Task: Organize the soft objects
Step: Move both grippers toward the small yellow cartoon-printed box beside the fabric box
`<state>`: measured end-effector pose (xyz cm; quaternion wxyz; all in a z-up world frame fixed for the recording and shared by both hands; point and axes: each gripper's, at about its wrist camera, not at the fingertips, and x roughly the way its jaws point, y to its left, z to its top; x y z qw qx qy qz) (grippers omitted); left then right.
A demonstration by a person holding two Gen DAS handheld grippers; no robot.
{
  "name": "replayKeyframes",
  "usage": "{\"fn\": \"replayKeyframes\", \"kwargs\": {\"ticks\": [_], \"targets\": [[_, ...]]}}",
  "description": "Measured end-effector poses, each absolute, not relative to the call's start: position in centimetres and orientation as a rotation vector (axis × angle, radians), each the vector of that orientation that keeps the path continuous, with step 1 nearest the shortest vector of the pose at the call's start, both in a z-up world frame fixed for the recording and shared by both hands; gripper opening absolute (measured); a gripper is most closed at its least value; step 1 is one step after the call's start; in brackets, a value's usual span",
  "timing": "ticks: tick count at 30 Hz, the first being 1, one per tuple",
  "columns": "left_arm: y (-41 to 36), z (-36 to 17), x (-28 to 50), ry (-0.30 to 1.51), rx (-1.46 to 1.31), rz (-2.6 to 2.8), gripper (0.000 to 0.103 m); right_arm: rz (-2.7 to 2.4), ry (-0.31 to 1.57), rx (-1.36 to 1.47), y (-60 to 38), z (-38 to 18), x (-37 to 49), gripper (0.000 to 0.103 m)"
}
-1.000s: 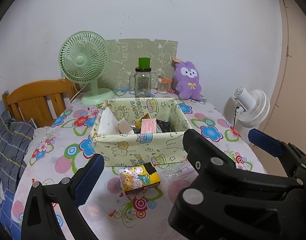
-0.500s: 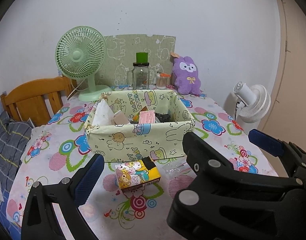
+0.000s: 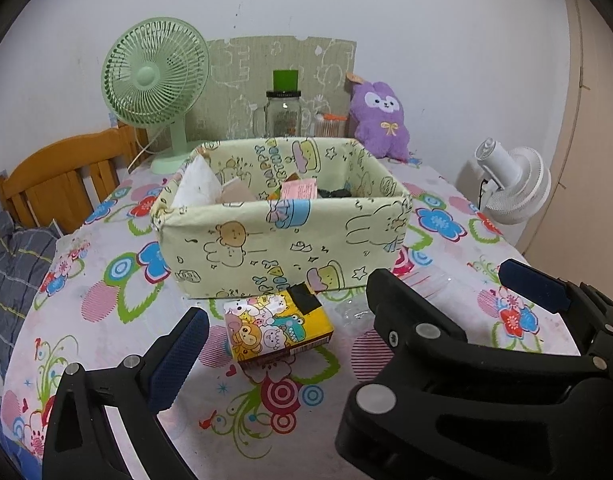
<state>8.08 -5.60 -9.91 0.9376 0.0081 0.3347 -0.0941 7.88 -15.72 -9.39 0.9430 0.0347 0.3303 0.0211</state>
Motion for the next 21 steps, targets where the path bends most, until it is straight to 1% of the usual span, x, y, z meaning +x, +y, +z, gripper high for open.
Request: {"fn": "replayKeyframes", "kwargs": {"ticks": [16,19,21], "targets": [[-4.9,-12.5,11.0,0.759,0.028,-0.148,0.101,0.005,0.790,0.110,-16.4,-12.5,11.1,0.102],[-5.1,-12.9,11.6,0.773,0.034,-0.149,0.101,-0.002,0.806,0.108,-16.5,-12.8,11.6,0.095],[-5.3,-13.0,12.0,0.779,0.043,-0.150,0.101,-0.002,0.814,0.104,-16.5,-12.9,12.0,0.094]]}}
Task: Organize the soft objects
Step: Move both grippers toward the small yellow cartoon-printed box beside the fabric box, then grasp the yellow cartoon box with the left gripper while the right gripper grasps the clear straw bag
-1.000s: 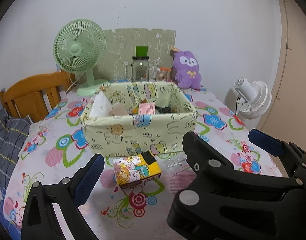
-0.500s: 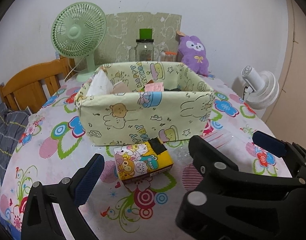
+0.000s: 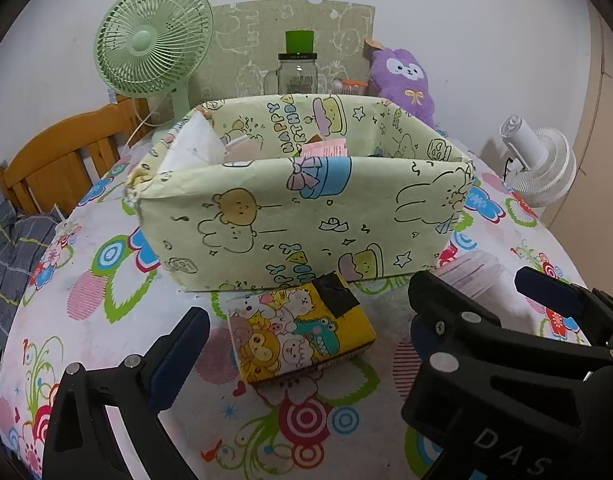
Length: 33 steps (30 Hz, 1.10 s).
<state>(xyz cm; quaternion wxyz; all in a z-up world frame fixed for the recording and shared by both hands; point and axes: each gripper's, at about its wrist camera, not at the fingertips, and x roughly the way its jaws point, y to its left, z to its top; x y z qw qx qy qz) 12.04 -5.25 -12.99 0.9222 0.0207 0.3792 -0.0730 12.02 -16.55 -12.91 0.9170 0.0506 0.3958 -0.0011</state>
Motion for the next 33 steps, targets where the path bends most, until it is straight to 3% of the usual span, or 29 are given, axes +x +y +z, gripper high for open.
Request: {"fn": "replayKeyframes", "kwargs": {"ticks": [13,24,33], "targets": [[-6.2,-13.8,13.6,0.799,0.077,-0.154,0.101,-0.062,0.905,0.219,-18.5,-14.9,14.5,0.077],[-6.5,-14.3,14.1,0.823,0.086,-0.151,0.101,-0.111,0.905,0.162,-17.8,-15.4,15.1,0.072],[-6.7,-14.4,13.8,0.825,0.098,-0.139,0.101,-0.121,0.898,0.126,-17.6,-15.4,14.5,0.044]]}}
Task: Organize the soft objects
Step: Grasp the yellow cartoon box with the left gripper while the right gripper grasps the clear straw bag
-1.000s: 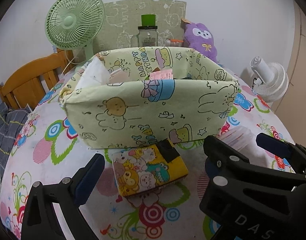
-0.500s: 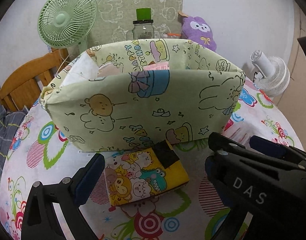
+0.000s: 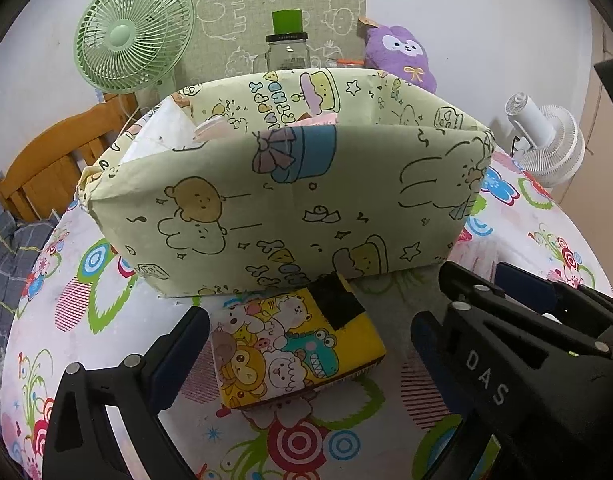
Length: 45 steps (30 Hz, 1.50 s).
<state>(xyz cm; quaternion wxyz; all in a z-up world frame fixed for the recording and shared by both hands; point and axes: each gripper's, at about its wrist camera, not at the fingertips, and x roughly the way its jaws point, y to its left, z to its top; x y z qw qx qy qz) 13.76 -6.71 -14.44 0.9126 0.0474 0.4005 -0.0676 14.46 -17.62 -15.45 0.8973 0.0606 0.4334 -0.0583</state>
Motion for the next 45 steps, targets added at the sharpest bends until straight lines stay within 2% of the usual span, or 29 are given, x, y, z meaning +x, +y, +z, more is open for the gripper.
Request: {"fn": "replayKeyframes", "kwargs": {"ticks": [5,18,23,32,36,40,42,44,45], "targets": [[-6.9,-14.6,13.2,0.823,0.117,-0.144,0.101,-0.081,0.886,0.095,-17.1,-15.2,13.6,0.031],[-5.4,-15.2,11.8,0.844,0.080,-0.115,0.101,-0.004,0.866,0.112,-16.2,-15.0,11.2,0.026],[-5.2,-15.1,11.5,0.841,0.078,-0.114,0.101,0.051,0.845,0.116,-15.8,-14.6,10.6,0.020],[-5.7,-15.1,12.8,0.847,0.081,-0.120,0.101,0.083,0.850,0.139,-16.2,-14.3,11.0,0.020],[-5.9,-15.6,13.6,0.878,0.079,-0.127,0.100,0.082,0.862,0.153,-16.4,-14.5,11.3,0.022],[-5.9,-15.9,13.9,0.892,0.065,-0.142,0.092,0.079,0.870,0.165,-16.6,-14.7,11.6,0.029],[-5.9,-15.9,13.9,0.890,0.053,-0.157,0.086,0.073,0.867,0.164,-16.7,-14.6,11.6,0.035],[-5.9,-15.9,13.8,0.885,0.053,-0.156,0.084,0.063,0.866,0.162,-16.7,-14.6,11.6,0.048],[-5.9,-15.9,13.8,0.883,0.051,-0.157,0.084,0.062,0.866,0.164,-16.8,-14.6,11.6,0.051]]}}
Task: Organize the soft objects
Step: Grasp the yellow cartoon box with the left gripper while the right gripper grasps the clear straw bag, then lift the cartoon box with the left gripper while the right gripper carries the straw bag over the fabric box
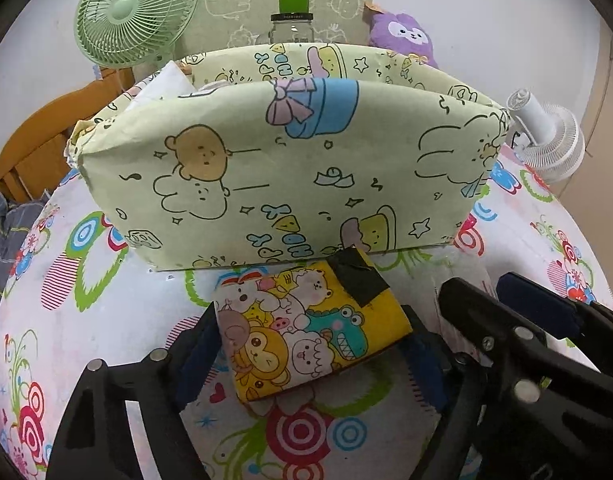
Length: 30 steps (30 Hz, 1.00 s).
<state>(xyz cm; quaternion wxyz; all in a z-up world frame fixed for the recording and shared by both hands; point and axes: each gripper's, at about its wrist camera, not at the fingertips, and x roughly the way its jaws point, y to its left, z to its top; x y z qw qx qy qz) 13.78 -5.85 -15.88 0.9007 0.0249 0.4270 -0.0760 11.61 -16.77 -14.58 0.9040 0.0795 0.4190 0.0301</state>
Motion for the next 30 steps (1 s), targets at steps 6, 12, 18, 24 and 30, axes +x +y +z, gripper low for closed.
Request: {"fn": "replayKeyframes", "kwargs": {"ticks": [6,12,18,24,30], "targets": [[-5.5,-15.8,13.0,0.883,0.054,-0.151,0.083,0.058,0.886,0.171,-16.8,-14.9,11.5,0.057],[-4.8,-15.7,11.5,0.882,0.066,-0.139,0.083,0.055,0.918,0.168,-16.4,-15.8,11.4,0.057],[-4.2,-15.7,10.8,0.885,0.056,-0.139,0.083,0.023,0.912,0.113,-15.4,-15.9,11.1,0.056],[-4.4,-15.7,10.7,0.882,0.060,-0.142,0.083,0.021,0.914,0.104,-15.1,-15.9,11.0,0.030],[-4.5,-15.1,10.1,0.869,0.064,-0.143,0.083,0.028,0.910,0.118,-15.0,-15.6,10.4,0.025]]}}
